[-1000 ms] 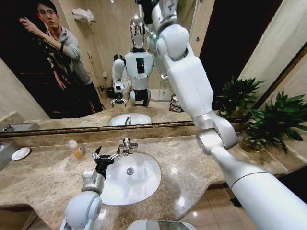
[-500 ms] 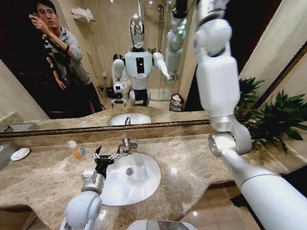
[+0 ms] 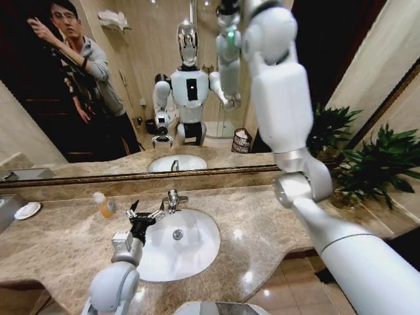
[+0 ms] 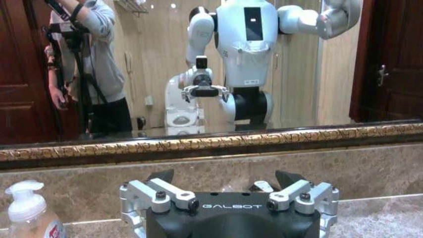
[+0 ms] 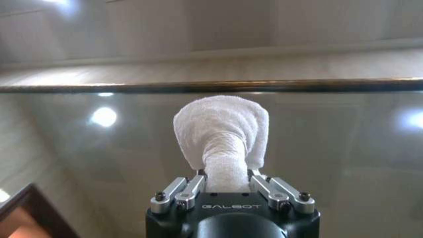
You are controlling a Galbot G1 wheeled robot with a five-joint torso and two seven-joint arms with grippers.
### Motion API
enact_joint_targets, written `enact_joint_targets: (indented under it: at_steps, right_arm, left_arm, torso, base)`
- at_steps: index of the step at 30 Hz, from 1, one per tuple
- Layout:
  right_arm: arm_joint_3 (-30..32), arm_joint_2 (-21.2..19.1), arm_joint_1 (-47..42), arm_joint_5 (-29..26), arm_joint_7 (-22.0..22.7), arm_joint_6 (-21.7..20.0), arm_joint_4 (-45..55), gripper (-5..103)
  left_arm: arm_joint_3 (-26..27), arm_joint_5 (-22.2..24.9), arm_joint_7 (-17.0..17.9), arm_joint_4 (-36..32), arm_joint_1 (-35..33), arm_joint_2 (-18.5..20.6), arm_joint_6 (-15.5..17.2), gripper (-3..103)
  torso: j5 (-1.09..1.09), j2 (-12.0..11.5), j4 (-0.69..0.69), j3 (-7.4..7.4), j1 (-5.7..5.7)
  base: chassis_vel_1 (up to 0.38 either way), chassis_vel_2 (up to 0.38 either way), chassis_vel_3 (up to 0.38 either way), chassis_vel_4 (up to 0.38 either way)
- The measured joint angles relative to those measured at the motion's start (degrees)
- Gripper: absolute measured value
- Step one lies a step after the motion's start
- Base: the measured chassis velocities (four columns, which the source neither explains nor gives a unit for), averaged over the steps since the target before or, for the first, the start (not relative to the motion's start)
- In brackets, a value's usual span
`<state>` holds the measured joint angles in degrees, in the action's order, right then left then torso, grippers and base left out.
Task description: Pick up the towel from the sink counter and wipe the mirror surface.
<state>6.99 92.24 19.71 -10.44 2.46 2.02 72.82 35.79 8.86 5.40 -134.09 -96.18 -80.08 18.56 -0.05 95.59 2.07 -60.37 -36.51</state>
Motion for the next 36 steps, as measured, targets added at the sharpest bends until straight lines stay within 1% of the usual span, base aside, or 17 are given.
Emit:
enact_joint_targets:
  at_steps: [1,7,11,14,15,16,17,19,20,23,24,28,29,32,33,35,36]
  right_arm:
    - [-1.65,0.04,0.39,0.35,-0.19,0.0,-0.62,22]
    - [-3.79,0.02,0.11,1.76,-0.49,0.22,-1.36,22]
    - [-3.26,0.01,-0.49,1.6,-0.5,0.27,-1.35,22]
    - [-1.91,-0.03,-1.13,0.32,-0.36,0.17,-0.96,22]
    - [-1.25,-0.51,-1.55,-0.18,-0.29,0.12,-0.48,22]
    - [-0.55,-1.45,-2.0,-0.68,-0.14,0.04,0.15,22]
    - [-0.55,-1.45,-2.0,-0.68,-0.14,0.04,0.15,22]
    - [1.68,-5.43,-3.29,-3.24,0.54,-0.27,1.86,22]
    - [1.68,-5.43,-3.29,-3.24,0.54,-0.27,1.86,22]
    - [5.18,-11.62,-5.13,-6.57,1.09,-0.68,3.27,22]
    - [5.18,-11.62,-5.13,-6.57,1.09,-0.68,3.27,22]
    - [9.55,-17.28,-10.5,-8.96,1.08,0.46,4.81,22]
    - [9.55,-17.28,-10.5,-8.96,1.08,0.46,4.81,22]
    - [10.85,-19.56,-16.68,-9.96,1.08,1.9,7.81,22]
    - [10.85,-19.56,-16.68,-9.96,1.08,1.9,7.81,22]
    - [10.74,-19.88,-20.01,-10.23,1.28,1.98,10.47,22]
    - [10.13,-19.75,-22.92,-10.39,1.51,2.0,13.32,22]
  left_arm:
    - [0.0,0.0,0.0,0.0,0.0,0.0,0.0,100]
    - [0.0,0.0,0.0,0.0,0.0,0.0,0.0,100]
    - [0.0,0.0,0.0,0.0,0.0,0.0,0.0,100]
    - [0.0,0.0,0.0,0.0,0.0,0.0,0.0,100]
    - [-0.01,0.0,0.0,0.0,0.01,0.0,0.0,100]
    - [0.0,0.0,0.0,0.0,0.0,0.0,0.0,100]
    - [0.0,0.0,0.0,0.0,0.0,0.0,0.0,100]
    - [0.0,0.0,0.0,0.0,0.0,0.0,0.0,100]
    - [0.0,0.0,0.0,0.0,0.0,0.0,0.0,100]
    - [0.0,0.0,0.0,0.0,0.0,0.0,0.0,100]
    - [0.0,0.0,0.0,0.0,0.0,0.0,0.0,100]
    - [0.0,0.0,0.0,0.0,0.0,0.01,0.0,100]
    - [0.0,0.0,0.0,0.0,0.0,0.01,0.0,100]
    - [0.0,0.0,0.0,0.0,0.0,0.0,0.0,100]
    - [0.0,0.0,0.0,0.0,0.0,0.0,0.0,100]
    - [0.0,0.0,0.0,0.0,0.0,0.0,0.0,100]
    - [-0.01,0.0,0.0,0.0,0.0,0.0,0.0,100]
  torso:
    - [0.02,0.0,-0.04,0.0,0.0]
    - [0.03,0.0,-0.01,0.0,-0.01]
    - [0.04,0.0,0.0,0.0,-0.01]
    - [0.05,0.0,-0.01,0.0,0.0]
    - [0.02,0.0,0.03,0.0,0.0]
    - [0.02,0.0,0.04,0.0,0.0]
    - [0.02,0.0,0.04,0.0,0.0]
    - [0.07,0.0,-0.02,0.0,0.0]
    - [0.07,0.0,-0.02,0.0,0.0]
    - [0.06,0.0,-0.03,0.01,0.0]
    - [0.06,0.0,-0.03,0.01,0.0]
    - [0.07,0.01,-0.05,0.01,0.0]
    - [0.07,0.01,-0.05,0.01,0.0]
    - [0.09,0.01,-0.06,0.0,0.0]
    - [0.09,0.01,-0.06,0.0,0.0]
    - [0.07,0.01,-0.04,-0.01,-0.01]
    - [0.07,0.0,-0.01,-0.02,-0.03]
  base:
    - [0.0,0.0,0.0,0.0]
    - [0.0,0.0,0.0,0.0]
    - [0.0,0.0,0.0,0.0]
    - [0.0,0.0,0.0,0.0]
    - [0.0,0.0,0.0,0.0]
    - [0.0,0.0,0.0,0.0]
    - [0.0,0.0,0.0,0.0]
    - [0.0,0.0,0.0,0.0]
    - [0.0,0.0,0.0,0.0]
    - [0.0,0.0,0.0,0.0]
    - [0.0,0.0,0.0,0.0]
    - [0.0,0.0,0.0,0.0]
    - [0.0,0.0,0.0,0.0]
    - [0.0,0.0,0.0,0.0]
    - [0.0,0.0,0.0,0.0]
    - [0.0,0.0,0.0,0.0]
    - [0.0,0.0,0.0,0.0]
